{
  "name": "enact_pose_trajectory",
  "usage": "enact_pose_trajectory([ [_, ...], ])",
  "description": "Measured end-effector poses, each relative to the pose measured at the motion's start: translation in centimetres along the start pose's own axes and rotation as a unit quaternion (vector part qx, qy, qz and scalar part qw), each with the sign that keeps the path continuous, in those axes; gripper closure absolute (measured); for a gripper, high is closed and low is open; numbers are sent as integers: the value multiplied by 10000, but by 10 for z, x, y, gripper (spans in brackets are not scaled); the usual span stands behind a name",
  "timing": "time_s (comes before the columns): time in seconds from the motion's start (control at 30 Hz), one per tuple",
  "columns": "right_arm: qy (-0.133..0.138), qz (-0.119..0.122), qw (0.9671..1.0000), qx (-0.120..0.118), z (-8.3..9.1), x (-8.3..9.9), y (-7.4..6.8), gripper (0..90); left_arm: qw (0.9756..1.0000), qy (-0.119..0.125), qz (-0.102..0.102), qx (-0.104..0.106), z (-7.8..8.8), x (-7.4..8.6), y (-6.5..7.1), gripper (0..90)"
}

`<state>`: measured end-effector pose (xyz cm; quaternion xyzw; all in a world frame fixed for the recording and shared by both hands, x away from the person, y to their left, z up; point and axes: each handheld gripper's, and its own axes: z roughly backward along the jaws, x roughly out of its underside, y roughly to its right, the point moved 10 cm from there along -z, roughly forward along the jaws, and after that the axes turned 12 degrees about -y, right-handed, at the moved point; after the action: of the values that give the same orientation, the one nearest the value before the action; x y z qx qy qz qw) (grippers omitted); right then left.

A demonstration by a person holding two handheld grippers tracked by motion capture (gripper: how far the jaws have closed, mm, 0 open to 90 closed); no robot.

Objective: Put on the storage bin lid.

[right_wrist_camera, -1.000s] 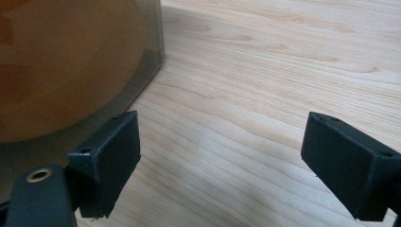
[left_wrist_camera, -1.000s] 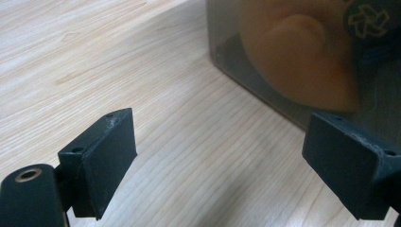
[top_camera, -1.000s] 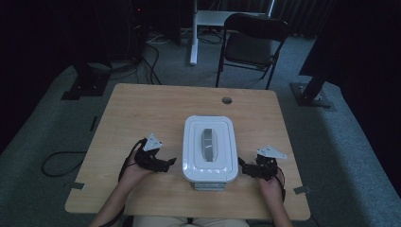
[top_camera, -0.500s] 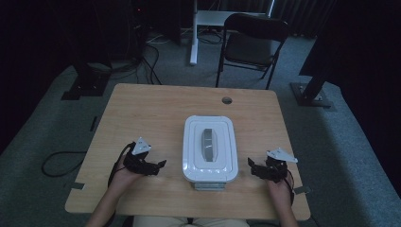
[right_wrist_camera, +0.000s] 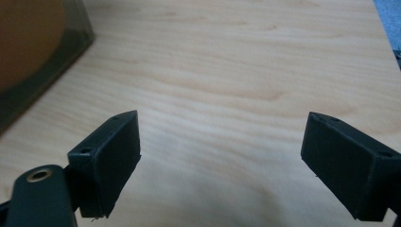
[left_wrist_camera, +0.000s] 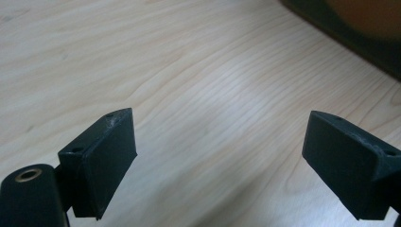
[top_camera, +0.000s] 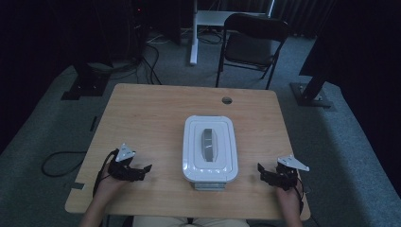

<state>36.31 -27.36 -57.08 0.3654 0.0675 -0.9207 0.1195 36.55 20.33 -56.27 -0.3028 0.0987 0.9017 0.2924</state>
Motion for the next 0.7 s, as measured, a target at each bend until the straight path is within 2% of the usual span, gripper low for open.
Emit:
enact_pose_trajectory([
  [0.17,-60,-66,9999,101,4,11,5,123,9996,-75,250,-102,2,14,-11,113],
  [0.33,-120,-126,9997,163,7,17,9,123,9993,-88,311,-167,6,21,-12,113],
  [0.4,-184,-143,9994,249,8,21,13,124,9989,-92,394,-227,10,27,-14,113],
  [0.6,-334,-229,9988,260,6,27,19,132,9970,-133,649,-396,17,43,-18,113],
  [0.7,-379,-186,9984,372,5,29,22,132,9948,-60,872,-525,21,50,-21,113],
])
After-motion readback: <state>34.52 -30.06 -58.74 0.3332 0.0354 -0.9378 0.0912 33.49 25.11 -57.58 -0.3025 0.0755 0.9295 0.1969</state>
